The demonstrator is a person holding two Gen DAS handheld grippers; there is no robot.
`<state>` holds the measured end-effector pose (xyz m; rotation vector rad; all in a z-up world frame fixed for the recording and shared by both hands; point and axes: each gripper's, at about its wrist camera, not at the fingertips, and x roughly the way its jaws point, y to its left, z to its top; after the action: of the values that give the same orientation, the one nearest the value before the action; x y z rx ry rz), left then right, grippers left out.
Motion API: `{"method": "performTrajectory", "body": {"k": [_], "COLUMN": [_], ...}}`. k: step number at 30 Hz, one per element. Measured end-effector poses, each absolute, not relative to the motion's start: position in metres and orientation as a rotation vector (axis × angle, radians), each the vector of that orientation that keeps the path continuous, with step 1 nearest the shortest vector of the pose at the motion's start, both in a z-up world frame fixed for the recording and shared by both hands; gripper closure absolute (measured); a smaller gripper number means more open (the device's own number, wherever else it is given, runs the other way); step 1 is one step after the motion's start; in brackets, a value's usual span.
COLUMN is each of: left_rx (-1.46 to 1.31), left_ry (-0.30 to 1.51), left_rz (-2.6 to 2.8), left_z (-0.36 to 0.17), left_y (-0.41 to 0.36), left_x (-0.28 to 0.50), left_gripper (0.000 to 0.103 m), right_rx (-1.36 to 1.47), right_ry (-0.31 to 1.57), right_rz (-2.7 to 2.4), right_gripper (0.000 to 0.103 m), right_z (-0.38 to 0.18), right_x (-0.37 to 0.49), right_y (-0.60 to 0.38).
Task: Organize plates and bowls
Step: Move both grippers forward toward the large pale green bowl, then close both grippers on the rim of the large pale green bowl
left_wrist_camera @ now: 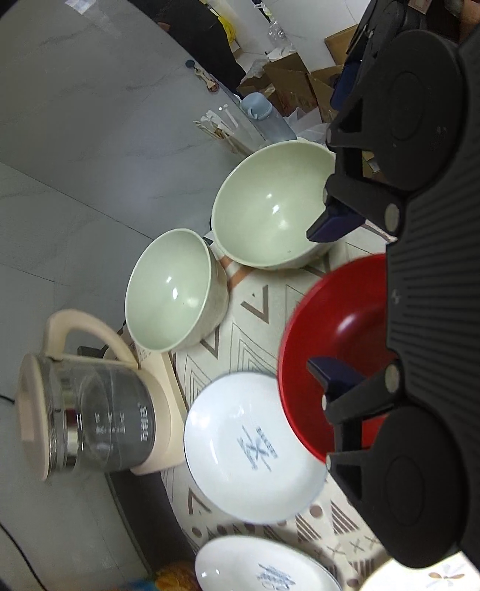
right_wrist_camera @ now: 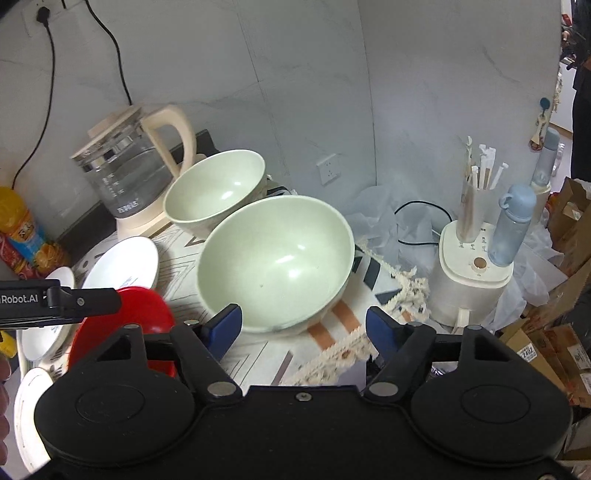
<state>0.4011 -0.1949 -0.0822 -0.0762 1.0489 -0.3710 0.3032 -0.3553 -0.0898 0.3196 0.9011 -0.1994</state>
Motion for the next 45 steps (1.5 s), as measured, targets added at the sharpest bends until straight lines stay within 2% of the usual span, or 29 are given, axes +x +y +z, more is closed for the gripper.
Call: {"method": "performTrajectory", "body": {"k": [10,17,19,21,25,26,27,31,45], "left_rx": [-0.101,-0.111,-0.124,-0.134,-0.132,-0.126,-0.128,-0.154,-0.222], "left_ry": [1.087,1.132,1.145,1.160,1.171,1.169,1.169,1.169,1.038], "left_rz": [-0.389,-0.384,-0.377,-0.377,-0.389,-0.386,-0.381,-0.364,-0.333], "left_z": [-0.108,-0.130,-0.137,-0.142,-0.149,-0.149,-0.149,-0.148,-0.094], "left_y": [-0.231,-0.244,-0.246,-0.248,-0.255,-0.257,-0.258,-0.254,-0.226], "left_x": [0.436,0.452,0.455,0.457,0.456,0.456,0.455,0.455,0.427], "left_gripper": [0.049,0.062,0.069,0.076,0.081,0.083,0.083,0.088,0.088], "right_rx": [0.322,0.326,0.326,0.329,0.344,0.339,0.331,0.329,0.309], "right_ry": [0.967,1.003,1.014,1.030,1.056,1.053,1.049,1.034,0.869], "right_rz": [-0.189,-0.170,-0.157,-0.149,-0.126,-0.120,-0.117,-0.112,-0.090], "right_gripper": [0.034,0.045,0.049,0.058,0.072,0.080,0.081,0.082,0.082], "right_z": [-0.115,-0.133,-0.138,-0.143,-0.152,-0.153,-0.154,-0.154,-0.102], "right_x": [0.341,0.354,0.357,0.360,0.367,0.367,0.368,0.367,0.355], "right_y": [-0.381,-0.392,-0.393,-0.394,-0.395,-0.395,-0.395,-0.396,-0.385]}}
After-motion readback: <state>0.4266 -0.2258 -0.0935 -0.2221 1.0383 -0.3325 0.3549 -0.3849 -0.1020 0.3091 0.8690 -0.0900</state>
